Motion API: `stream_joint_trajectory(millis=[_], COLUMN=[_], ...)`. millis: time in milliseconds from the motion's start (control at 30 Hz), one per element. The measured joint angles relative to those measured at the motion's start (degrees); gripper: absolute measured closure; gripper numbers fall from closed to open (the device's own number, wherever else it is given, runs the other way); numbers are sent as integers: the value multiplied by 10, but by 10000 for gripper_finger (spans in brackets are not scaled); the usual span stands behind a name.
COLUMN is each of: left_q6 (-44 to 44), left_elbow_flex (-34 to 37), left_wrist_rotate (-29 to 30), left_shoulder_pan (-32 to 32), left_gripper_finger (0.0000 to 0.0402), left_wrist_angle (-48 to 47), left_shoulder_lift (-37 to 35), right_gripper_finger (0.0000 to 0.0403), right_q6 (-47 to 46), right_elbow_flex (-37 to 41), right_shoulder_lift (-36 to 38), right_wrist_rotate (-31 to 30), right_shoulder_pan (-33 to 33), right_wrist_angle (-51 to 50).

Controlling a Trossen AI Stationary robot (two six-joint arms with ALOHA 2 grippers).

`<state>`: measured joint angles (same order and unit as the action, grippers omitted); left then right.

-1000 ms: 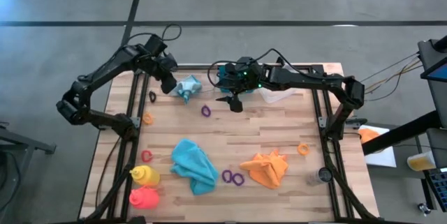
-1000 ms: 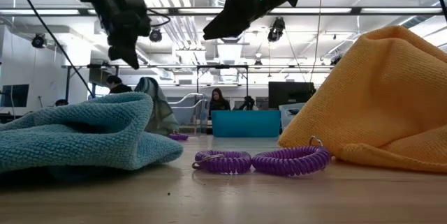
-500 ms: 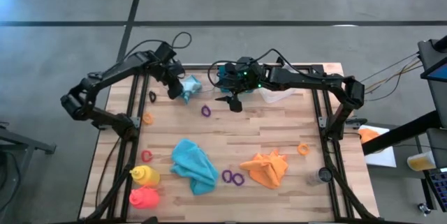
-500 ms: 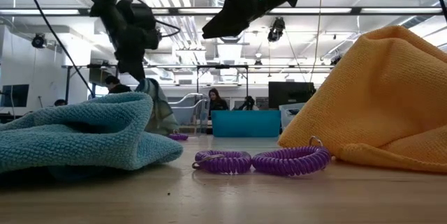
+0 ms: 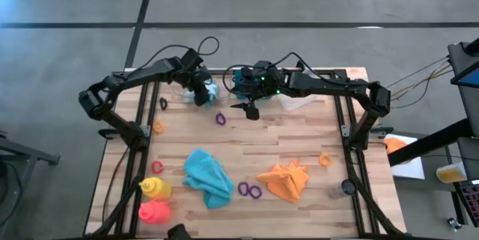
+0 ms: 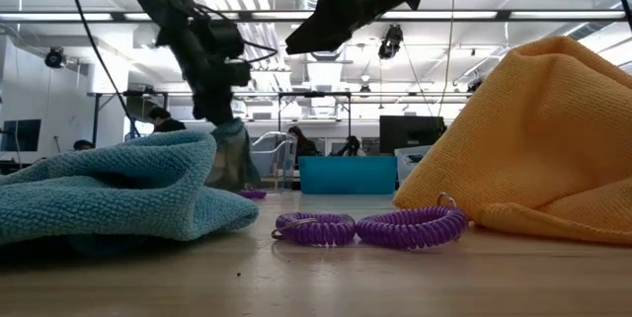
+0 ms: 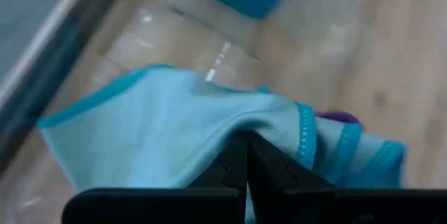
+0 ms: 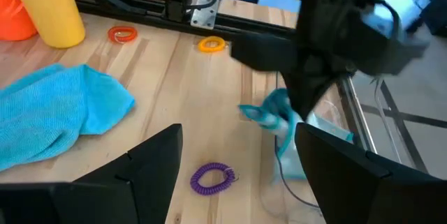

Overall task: Pick & Place Sports Items
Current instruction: Put the folded light blue towel into the transparent bin

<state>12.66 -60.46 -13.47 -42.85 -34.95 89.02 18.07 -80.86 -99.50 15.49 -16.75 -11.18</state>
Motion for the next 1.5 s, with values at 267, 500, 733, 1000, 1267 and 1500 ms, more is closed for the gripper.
stream_joint_trajectory(millis=[267,500,733,1000,1267,1500], left_q6=[-47,-72,-66,-32,-34,-41], left_elbow_flex=[-48,-75,-75,-75,-59,-58], left_wrist_rotate=[51,25,-33,-56,-49,-39], left_shoulder_pan=[0,0,1,2,11,10], left_gripper_finger=[393,393,393,393,393,393], left_wrist_angle=[30,6,-69,-83,-41,-35], left_shoulder_lift=[58,83,80,58,80,93], right_gripper_finger=[124,124,124,124,124,124], right_q6=[0,0,0,0,0,0], right_elbow_flex=[5,9,11,12,12,13], right_shoulder_lift=[0,0,0,0,0,0], right_wrist_rotate=[0,0,0,0,0,-1], right_shoulder_pan=[0,0,0,0,0,0], right_wrist_angle=[-1,-1,-1,-1,-1,-1])
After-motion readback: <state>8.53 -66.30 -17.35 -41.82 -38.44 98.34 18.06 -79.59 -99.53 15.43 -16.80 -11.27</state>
